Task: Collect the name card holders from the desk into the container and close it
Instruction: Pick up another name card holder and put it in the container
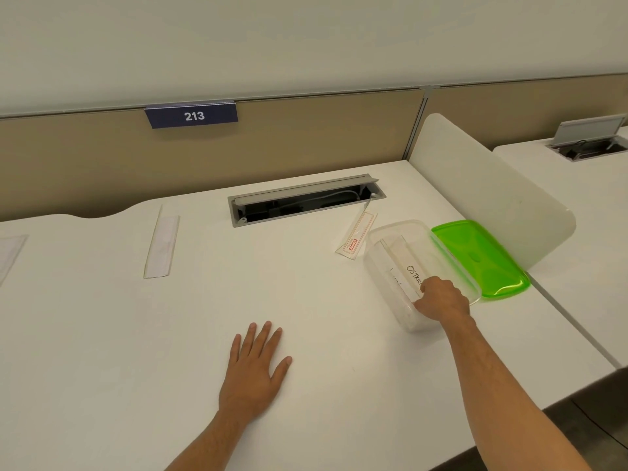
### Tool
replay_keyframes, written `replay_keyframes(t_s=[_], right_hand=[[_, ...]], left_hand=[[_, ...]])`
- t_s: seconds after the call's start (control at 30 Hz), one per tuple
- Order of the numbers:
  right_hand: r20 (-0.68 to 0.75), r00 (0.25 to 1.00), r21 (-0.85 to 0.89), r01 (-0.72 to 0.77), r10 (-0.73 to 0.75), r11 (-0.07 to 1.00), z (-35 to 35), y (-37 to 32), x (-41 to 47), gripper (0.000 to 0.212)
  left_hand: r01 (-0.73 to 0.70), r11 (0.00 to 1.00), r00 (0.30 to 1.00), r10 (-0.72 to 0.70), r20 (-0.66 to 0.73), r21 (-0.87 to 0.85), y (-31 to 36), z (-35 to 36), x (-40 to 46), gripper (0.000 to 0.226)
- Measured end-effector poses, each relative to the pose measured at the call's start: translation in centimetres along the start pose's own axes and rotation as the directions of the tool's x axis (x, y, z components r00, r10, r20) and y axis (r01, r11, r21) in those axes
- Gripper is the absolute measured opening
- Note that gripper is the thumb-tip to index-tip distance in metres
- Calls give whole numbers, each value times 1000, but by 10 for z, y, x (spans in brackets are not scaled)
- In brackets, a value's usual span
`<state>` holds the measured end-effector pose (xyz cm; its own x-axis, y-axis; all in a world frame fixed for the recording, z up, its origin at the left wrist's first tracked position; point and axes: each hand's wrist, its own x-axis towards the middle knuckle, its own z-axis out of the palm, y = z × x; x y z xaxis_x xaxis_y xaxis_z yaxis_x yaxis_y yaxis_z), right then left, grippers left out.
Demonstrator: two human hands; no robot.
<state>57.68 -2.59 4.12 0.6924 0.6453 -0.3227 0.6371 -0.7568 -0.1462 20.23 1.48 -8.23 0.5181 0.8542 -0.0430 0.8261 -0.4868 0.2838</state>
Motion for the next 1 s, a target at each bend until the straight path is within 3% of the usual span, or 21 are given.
replay_keyframes(t_s=[0.1, 0.17, 0.33, 0.47, 0.57, 0.7, 1.0], right_hand=[[-57, 998, 109, -10, 16, 994, 0, -2, 1, 48], [-184, 983, 220, 26, 15, 975, -2, -10, -2, 44], [-498, 862, 393, 316, -89, 863, -9, -44, -17, 31], [-590, 772, 403, 534, -235, 743, -6, -78, -25, 30], [-548, 781, 409, 562, -299, 719, 6, -97, -26, 33], [-393, 847, 429, 514, -359, 743, 27, -114, -21, 41], [-157, 937, 402, 349, -312, 846, 56, -134, 10, 73]], left_hand=[[4, 1000, 1000, -4, -7, 7, 0, 1, 0, 64], [5, 1000, 1000, -6, -16, -6, 0, 1, 0, 63], [45, 999, 999, -45, -13, -22, 1, 2, 1, 71], [61, 998, 998, -61, -2, -8, 0, 3, 2, 76], [66, 998, 998, -66, 10, -3, 0, 4, 6, 78], [64, 998, 998, -64, 13, 30, -4, 1, 15, 81], [75, 997, 997, -75, -14, 30, -12, 1, 36, 78]])
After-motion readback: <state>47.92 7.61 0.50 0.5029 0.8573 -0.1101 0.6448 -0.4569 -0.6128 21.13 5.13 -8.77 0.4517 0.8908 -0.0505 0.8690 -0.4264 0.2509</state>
